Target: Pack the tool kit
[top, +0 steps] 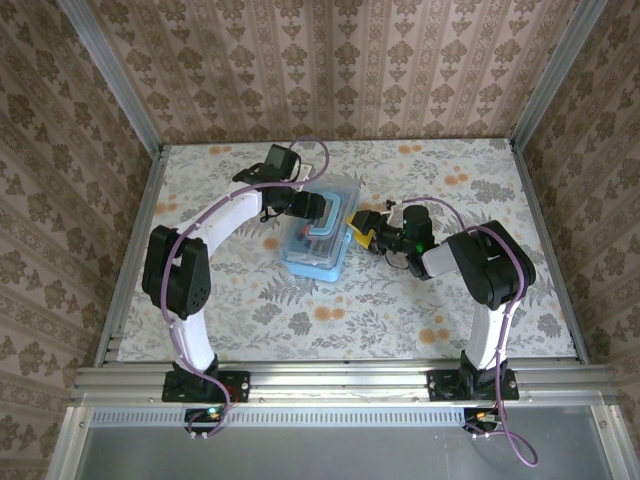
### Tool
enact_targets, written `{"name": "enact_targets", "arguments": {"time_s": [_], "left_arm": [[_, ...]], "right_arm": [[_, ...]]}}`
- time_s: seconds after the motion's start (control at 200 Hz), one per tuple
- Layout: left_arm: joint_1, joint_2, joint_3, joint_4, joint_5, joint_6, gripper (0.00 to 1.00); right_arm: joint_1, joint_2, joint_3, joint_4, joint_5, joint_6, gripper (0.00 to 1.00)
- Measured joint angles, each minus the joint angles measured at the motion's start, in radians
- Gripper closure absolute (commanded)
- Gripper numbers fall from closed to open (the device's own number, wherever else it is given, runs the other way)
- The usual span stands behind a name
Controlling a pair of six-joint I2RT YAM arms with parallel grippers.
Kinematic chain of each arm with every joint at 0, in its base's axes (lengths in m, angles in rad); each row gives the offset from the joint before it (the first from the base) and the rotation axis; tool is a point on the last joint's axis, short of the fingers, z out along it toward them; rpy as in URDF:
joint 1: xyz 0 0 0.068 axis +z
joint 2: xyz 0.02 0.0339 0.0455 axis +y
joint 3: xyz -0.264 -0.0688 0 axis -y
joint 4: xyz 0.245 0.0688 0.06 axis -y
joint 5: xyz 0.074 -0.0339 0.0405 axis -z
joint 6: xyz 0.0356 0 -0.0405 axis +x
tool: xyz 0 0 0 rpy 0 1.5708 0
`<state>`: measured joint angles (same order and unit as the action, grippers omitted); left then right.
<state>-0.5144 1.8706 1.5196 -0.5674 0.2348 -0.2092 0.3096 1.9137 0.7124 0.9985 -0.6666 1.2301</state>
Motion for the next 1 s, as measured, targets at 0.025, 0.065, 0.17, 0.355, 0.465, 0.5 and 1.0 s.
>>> {"name": "enact_targets", "arguments": {"time_s": [0.025, 0.065, 0.17, 0.355, 0.465, 0.5, 1.0], "left_arm": [[0.000, 0.000, 0.000, 0.000, 0.001, 0.000, 0.58], [0.000, 0.000, 0.000, 0.000, 0.001, 0.000, 0.58], [0.000, 0.000, 0.000, 0.000, 0.002, 0.000, 0.58], [0.000, 0.000, 0.000, 0.000, 0.005, 0.000, 0.58], [0.000, -0.001, -0.001, 0.001, 0.005, 0.000, 0.58], [0.000, 0.000, -0.001, 0.002, 0.005, 0.000, 0.58], [0.006, 0.000, -0.001, 0.008, 0.012, 0.000, 0.59]], "right_arm": [[0.000, 0.000, 0.000, -0.002, 0.000, -0.003, 0.32], [0.000, 0.000, 0.000, -0.003, 0.000, -0.004, 0.33], [-0.002, 0.002, 0.000, -0.010, 0.000, -0.011, 0.36], [-0.002, 0.003, -0.001, -0.056, 0.005, -0.031, 0.37], [-0.002, 0.004, -0.001, -0.071, 0.005, -0.042, 0.37], [-0.002, 0.004, -0.001, -0.071, 0.006, -0.045, 0.37], [0.002, 0.058, -0.004, 0.068, -0.008, 0.046, 0.35]]}}
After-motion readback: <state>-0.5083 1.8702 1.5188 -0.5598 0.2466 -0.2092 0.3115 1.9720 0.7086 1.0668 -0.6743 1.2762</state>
